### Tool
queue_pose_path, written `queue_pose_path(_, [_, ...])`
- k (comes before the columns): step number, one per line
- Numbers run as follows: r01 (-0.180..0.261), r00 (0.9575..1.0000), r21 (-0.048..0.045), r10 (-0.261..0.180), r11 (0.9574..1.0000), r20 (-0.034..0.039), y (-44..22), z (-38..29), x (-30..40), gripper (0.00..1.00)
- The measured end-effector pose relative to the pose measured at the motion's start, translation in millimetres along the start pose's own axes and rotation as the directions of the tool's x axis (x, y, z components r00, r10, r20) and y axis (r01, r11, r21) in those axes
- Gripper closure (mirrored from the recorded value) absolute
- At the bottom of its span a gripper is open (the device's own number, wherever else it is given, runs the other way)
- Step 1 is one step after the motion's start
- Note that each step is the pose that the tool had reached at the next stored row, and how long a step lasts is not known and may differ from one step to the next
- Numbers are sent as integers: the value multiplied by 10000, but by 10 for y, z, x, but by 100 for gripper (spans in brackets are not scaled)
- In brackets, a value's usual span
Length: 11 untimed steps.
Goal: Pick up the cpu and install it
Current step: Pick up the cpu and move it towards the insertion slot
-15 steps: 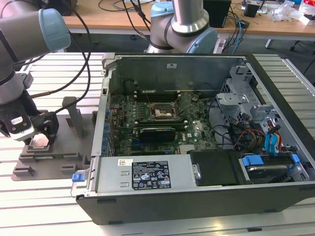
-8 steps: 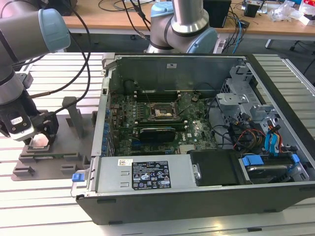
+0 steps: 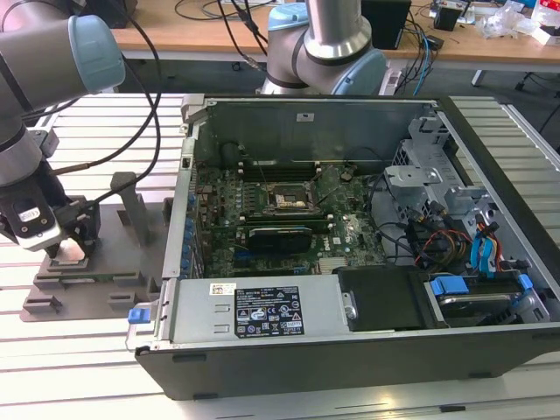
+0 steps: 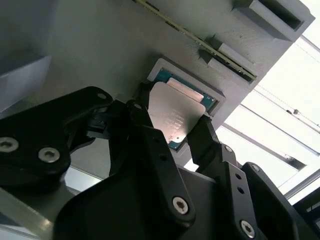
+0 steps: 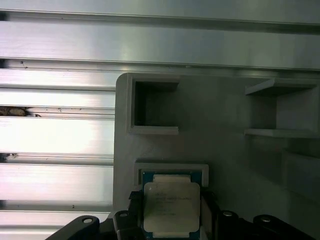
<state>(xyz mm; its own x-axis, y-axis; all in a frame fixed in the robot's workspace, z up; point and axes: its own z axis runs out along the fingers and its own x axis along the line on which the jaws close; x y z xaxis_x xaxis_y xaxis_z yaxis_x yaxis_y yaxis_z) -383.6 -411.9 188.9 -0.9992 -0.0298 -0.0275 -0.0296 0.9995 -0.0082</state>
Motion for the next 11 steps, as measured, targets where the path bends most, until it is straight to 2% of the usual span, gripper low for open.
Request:
queue_pose_path(3, [1,10000,2,-1,10000,3,0,-5,0,45])
queue_pose_path(6, [1,10000,4,-1,10000,1,-1,-52,-2,45])
queue_pose_path(11, [1,10000,4,-1,10000,1,-1,-72,-2,45])
